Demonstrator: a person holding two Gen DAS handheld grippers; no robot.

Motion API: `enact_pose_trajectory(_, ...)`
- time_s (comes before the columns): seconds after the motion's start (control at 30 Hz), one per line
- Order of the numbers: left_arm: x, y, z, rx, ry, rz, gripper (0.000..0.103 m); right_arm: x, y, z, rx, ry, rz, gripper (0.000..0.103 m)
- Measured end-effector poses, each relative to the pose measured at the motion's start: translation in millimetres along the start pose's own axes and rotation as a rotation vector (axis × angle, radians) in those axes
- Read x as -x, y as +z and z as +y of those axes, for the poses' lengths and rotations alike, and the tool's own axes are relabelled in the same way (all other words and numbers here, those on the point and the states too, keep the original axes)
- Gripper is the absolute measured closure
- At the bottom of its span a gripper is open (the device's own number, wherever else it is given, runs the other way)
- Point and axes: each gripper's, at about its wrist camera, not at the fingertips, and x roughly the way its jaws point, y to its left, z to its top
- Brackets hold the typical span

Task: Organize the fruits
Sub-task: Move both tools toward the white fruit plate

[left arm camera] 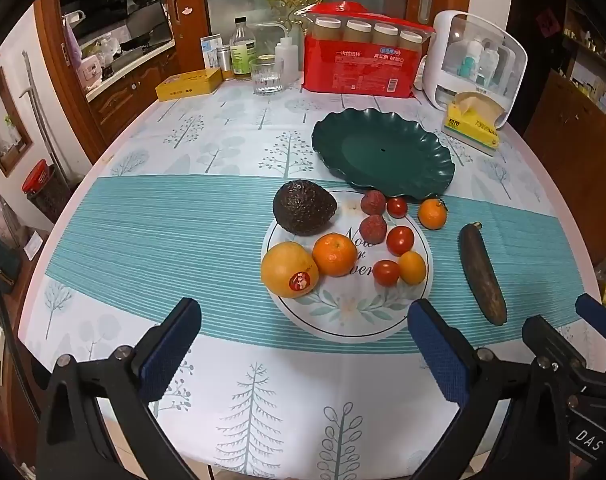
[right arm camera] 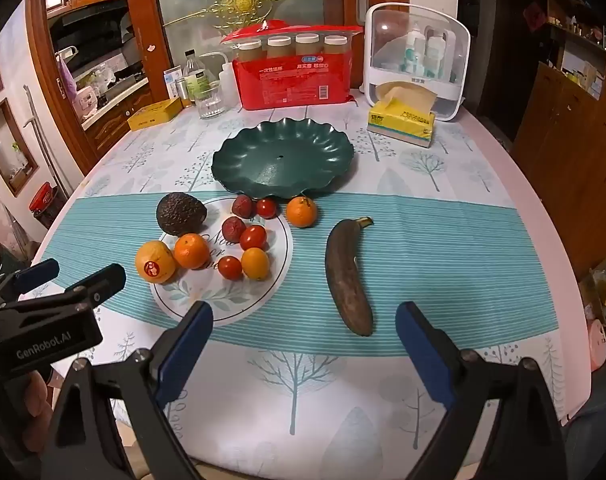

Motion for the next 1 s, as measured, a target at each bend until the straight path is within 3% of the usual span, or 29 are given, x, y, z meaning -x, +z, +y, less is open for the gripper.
enact_pose_trajectory(0.77,3,5,0,-0.046,0.016,-0.031,0.001,-5,7,-2,-0.013,0.0,-0.007,0.01)
enact_pose_trajectory(1.0,12,8,-10,-0.113,0.011,-0.063,0.001,2,14,1,0.007,-0.013,-0.029,0.01)
